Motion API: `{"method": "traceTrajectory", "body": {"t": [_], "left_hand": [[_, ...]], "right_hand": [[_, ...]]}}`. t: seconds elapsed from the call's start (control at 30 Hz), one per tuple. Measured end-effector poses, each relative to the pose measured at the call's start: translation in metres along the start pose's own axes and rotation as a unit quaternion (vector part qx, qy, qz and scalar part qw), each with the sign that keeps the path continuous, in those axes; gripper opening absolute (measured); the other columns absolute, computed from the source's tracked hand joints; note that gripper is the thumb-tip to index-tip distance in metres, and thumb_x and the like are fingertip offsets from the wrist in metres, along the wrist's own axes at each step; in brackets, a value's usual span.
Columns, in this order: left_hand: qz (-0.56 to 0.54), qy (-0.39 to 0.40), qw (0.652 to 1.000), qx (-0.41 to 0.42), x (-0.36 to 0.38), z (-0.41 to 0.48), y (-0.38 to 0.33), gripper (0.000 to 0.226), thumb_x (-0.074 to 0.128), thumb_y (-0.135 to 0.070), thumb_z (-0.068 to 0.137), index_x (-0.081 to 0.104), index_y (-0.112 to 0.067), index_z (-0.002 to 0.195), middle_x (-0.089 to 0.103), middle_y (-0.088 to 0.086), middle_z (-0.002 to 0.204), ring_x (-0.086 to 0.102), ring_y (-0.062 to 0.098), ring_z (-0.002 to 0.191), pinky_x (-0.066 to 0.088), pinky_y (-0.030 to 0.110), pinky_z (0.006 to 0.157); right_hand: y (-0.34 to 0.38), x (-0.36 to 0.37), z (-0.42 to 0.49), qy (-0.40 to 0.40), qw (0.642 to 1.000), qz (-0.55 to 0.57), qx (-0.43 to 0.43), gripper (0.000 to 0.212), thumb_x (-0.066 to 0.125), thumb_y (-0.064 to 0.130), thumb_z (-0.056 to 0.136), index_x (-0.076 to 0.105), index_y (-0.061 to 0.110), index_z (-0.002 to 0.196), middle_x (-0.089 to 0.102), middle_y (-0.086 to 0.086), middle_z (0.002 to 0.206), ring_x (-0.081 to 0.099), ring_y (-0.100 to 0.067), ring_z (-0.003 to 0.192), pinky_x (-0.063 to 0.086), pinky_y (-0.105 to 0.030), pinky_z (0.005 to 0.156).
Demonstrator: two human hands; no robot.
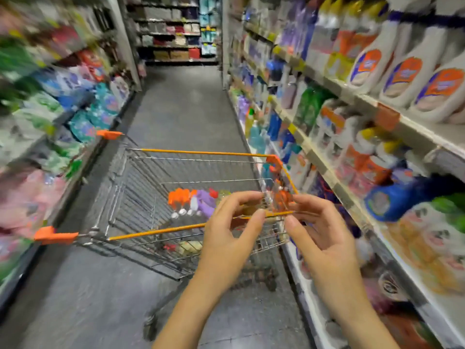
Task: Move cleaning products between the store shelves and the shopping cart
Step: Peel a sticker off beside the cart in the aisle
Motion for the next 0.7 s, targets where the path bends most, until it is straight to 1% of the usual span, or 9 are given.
{"method": "traceTrajectory", "body": {"t": [0.1, 0.2, 0.3, 0.37, 0.43, 0.5, 0.57, 0.63, 0.7], "left_hand": [[0.033, -0.033, 0.999, -0.018, -0.058, 0.025, 0.028, 0.026, 0.059, -0.038, 0.084, 0.064, -0.029, 0.107, 0.067, -0.006, 0.108, 0.064, 0.012, 0.104, 0.05, 0.027, 0.089], [0.047, -0.056, 0.996, -0.041, -0.096, 0.049, 0.058, 0.024, 0.061, -0.025, 0.086, 0.065, -0.019, 0.109, 0.066, -0.001, 0.111, 0.064, 0.01, 0.101, 0.048, 0.021, 0.086], [0.05, -0.07, 0.994, -0.067, -0.116, 0.072, 0.088, 0.024, 0.06, -0.02, 0.086, 0.065, -0.016, 0.109, 0.066, 0.003, 0.112, 0.063, 0.009, 0.101, 0.047, 0.017, 0.084], [0.059, -0.071, 0.993, -0.08, -0.123, 0.088, 0.108, 0.022, 0.059, -0.021, 0.086, 0.065, -0.019, 0.108, 0.065, 0.003, 0.11, 0.063, 0.006, 0.1, 0.048, 0.016, 0.082], [0.067, -0.076, 0.99, -0.096, -0.125, 0.106, 0.129, 0.021, 0.059, -0.021, 0.087, 0.065, -0.018, 0.107, 0.066, 0.001, 0.109, 0.062, 0.005, 0.1, 0.049, 0.017, 0.082], [0.069, -0.1, 0.987, -0.105, -0.125, 0.126, 0.152, 0.019, 0.059, -0.018, 0.087, 0.065, -0.024, 0.103, 0.067, -0.002, 0.104, 0.062, 0.002, 0.095, 0.047, 0.015, 0.079], [0.077, -0.118, 0.984, -0.114, -0.12, 0.149, 0.178, 0.019, 0.059, -0.016, 0.086, 0.064, -0.028, 0.1, 0.067, -0.004, 0.099, 0.062, 0.001, 0.089, 0.045, 0.013, 0.076], [0.09, -0.123, 0.98, -0.13, -0.113, 0.172, 0.206, 0.018, 0.059, -0.016, 0.087, 0.064, -0.028, 0.099, 0.067, -0.006, 0.098, 0.06, 0.001, 0.085, 0.043, 0.013, 0.075], [0.097, -0.126, 0.978, -0.134, -0.107, 0.195, 0.233, 0.015, 0.06, -0.021, 0.088, 0.064, -0.029, 0.1, 0.066, -0.007, 0.097, 0.06, 0.002, 0.085, 0.044, 0.017, 0.076]], "right_hand": [[-0.026, 0.057, 0.032, 0.037, 0.999, 0.016, 0.016, 0.027, 0.072, 0.02, 0.083, 0.06, 0.02, 0.107, 0.07, 0.009, 0.103, 0.065, -0.004, 0.092, 0.049, -0.014, 0.08], [-0.05, 0.092, 0.061, 0.056, 0.998, 0.017, 0.031, 0.028, 0.063, 0.021, 0.078, 0.06, 0.02, 0.105, 0.069, 0.016, 0.1, 0.063, 0.001, 0.089, 0.048, -0.012, 0.079], [-0.078, 0.111, 0.092, 0.063, 0.996, 0.011, 0.056, 0.026, 0.063, 0.022, 0.078, 0.06, 0.022, 0.104, 0.068, 0.019, 0.096, 0.061, 0.002, 0.086, 0.048, -0.012, 0.077], [-0.099, 0.12, 0.114, 0.074, 0.994, 0.006, 0.076, 0.022, 0.064, 0.014, 0.083, 0.06, 0.023, 0.103, 0.068, 0.02, 0.095, 0.061, 0.002, 0.083, 0.048, -0.013, 0.076], [-0.123, 0.125, 0.136, 0.09, 0.991, -0.003, 0.096, 0.023, 0.064, 0.008, 0.086, 0.061, 0.023, 0.103, 0.068, 0.018, 0.097, 0.061, 0.0, 0.083, 0.048, -0.014, 0.076], [-0.15, 0.127, 0.163, 0.101, 0.988, -0.013, 0.113, 0.024, 0.063, 0.007, 0.088, 0.062, 0.026, 0.103, 0.068, 0.015, 0.098, 0.062, -0.002, 0.085, 0.05, -0.018, 0.078], [-0.181, 0.126, 0.194, 0.11, 0.986, -0.023, 0.127, 0.027, 0.064, 0.008, 0.091, 0.065, 0.033, 0.099, 0.068, 0.013, 0.098, 0.063, -0.007, 0.09, 0.052, -0.025, 0.082], [-0.213, 0.123, 0.223, 0.11, 0.983, -0.036, 0.143, 0.028, 0.063, 0.012, 0.092, 0.067, 0.039, 0.096, 0.069, 0.008, 0.1, 0.065, -0.015, 0.095, 0.052, -0.035, 0.088], [-0.245, 0.122, 0.248, 0.1, 0.982, -0.045, 0.156, 0.031, 0.061, 0.008, 0.093, 0.067, 0.038, 0.095, 0.069, 0.003, 0.099, 0.065, -0.015, 0.094, 0.053, -0.039, 0.089]]}}
Point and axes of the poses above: each hand's wrist, its own z-axis towards the middle knuckle, its own x-axis out of the palm, y = z × x, the point moved 6 cm from there along z, towards the middle knuckle
